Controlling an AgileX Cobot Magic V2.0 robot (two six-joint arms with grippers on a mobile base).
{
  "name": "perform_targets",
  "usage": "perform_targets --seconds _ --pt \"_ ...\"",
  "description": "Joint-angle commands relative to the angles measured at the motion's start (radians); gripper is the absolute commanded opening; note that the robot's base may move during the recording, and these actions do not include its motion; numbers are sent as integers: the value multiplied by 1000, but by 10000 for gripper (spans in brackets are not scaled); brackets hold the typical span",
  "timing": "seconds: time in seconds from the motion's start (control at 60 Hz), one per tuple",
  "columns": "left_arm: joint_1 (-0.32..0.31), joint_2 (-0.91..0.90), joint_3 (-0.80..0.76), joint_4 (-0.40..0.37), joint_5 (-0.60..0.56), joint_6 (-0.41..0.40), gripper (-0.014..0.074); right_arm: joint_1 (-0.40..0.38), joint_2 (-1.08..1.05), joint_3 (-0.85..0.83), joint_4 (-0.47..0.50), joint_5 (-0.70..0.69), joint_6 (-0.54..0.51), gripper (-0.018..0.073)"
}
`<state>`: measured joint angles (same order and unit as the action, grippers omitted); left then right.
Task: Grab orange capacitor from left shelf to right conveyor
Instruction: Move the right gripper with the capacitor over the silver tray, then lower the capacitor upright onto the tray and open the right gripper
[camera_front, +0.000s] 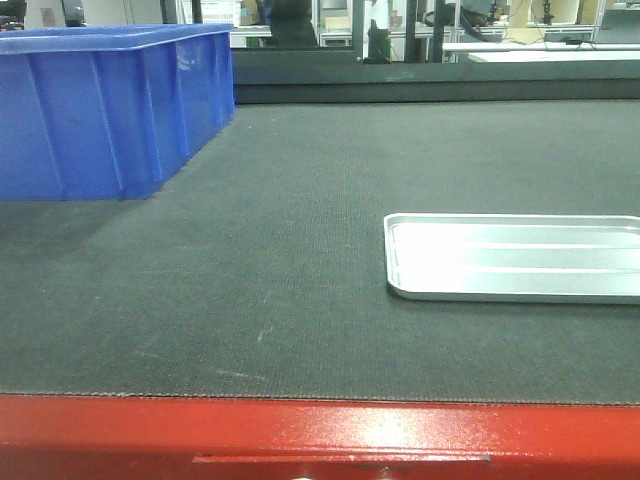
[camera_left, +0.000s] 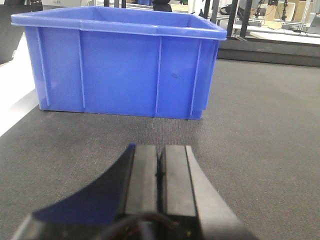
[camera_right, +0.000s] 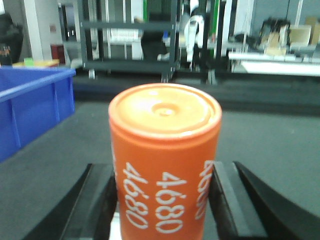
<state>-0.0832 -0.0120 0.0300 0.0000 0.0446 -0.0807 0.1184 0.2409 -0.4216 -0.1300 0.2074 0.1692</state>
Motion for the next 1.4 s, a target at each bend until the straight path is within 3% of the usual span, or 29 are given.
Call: perform_targets --seconds 0.0,0.233,0.55,1.15,1.383 --pt "0 -20 -4 0 -82 0 -105 -5 110 -71 2 -130 -2 171" --pt "0 -20 -4 0 -82 0 -105 6 419 -142 4 -311 -2 171" --pt "0 -20 -4 0 -82 0 -105 93 782 -140 -22 -528 -2 171" --pt "0 -20 -4 0 -82 0 -105 93 1173 53 -58 -1071 -20 171" --pt "0 -20 -4 0 -82 0 -105 92 1321 54 -57 -1146 -103 176"
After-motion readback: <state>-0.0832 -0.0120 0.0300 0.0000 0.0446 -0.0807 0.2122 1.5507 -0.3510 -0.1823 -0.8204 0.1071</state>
